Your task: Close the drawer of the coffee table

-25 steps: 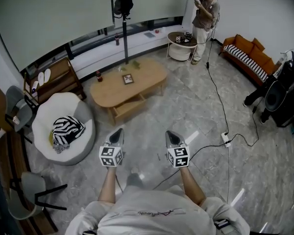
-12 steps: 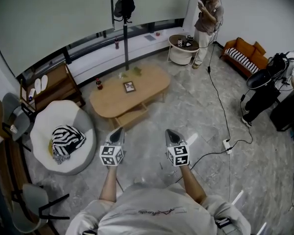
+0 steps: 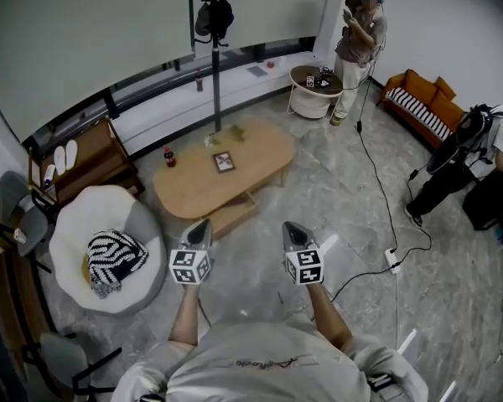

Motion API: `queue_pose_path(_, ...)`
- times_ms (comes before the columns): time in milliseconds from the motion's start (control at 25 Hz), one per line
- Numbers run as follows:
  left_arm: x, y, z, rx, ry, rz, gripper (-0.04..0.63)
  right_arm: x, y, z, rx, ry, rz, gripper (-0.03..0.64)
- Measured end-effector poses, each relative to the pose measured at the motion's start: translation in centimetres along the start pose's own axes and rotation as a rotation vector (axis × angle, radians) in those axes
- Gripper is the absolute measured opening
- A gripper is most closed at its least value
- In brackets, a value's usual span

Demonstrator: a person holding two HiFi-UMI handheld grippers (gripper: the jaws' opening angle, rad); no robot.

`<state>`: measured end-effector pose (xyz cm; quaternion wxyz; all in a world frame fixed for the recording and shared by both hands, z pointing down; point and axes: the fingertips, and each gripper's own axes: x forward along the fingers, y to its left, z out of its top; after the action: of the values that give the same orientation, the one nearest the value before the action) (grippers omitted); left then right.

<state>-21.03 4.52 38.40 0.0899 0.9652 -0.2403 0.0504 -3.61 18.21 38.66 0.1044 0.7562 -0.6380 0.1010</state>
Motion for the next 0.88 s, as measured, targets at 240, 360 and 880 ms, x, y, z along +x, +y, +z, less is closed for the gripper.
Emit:
queue_pose_path(240,2.4,2.4,0.0,-0.004,0.01,-0.019,0.0,3.0,-0.4,0.1,0.005,0.013,-0.018,0.006)
queue_pose_path(360,3.3,2.9,-0.3,-0.002,0.016,-0.03,0.0,3.8,-0.8,-0.4,0.011,0.021,-0.029,0.006)
queue_pose_path(880,5.2,2.4,-2.2,-0.005,0.051,-0.056,0.0,4.2,-1.7,-2.8,0.042,0.05,-0.046,0.006)
